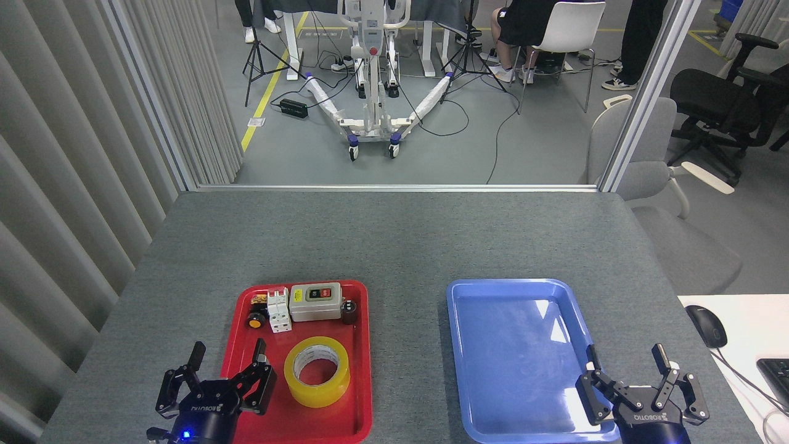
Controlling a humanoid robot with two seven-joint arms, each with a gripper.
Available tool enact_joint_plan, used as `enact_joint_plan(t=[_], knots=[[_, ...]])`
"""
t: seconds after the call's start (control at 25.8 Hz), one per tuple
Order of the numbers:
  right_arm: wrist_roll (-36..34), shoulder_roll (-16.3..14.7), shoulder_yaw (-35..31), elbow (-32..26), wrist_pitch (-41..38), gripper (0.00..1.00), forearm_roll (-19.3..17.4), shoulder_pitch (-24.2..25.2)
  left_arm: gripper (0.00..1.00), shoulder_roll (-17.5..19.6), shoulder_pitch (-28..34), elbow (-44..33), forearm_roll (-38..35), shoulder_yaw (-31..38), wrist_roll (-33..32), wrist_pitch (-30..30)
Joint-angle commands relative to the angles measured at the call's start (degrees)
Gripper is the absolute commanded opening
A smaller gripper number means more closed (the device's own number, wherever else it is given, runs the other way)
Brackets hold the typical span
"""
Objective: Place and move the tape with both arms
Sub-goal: 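Move the left gripper toward the yellow tape roll in the red tray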
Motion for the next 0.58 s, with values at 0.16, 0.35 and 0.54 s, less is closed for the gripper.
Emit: enact_joint_plan(t=[0.16, 0.35, 0.54], knots=[[0.20, 1.28, -0.16, 0.53, -0.03, 1.00, -0.08, 0.00, 1.00, -0.06, 0.00, 0.09, 0.00, -0.09, 0.00, 0.00], [0.20, 1.28, -0.07, 0.88, -0.03, 1.00, -0.08, 0.00, 1.00, -0.06, -0.09, 0.26, 0.00, -0.09, -0.09, 0.09], [0.20, 1.19, -0.07, 0.88, -0.03, 1.00, -0.08, 0.00, 1.00, -0.24, -0.53, 0.62, 0.00, -0.53, -0.09, 0.00]])
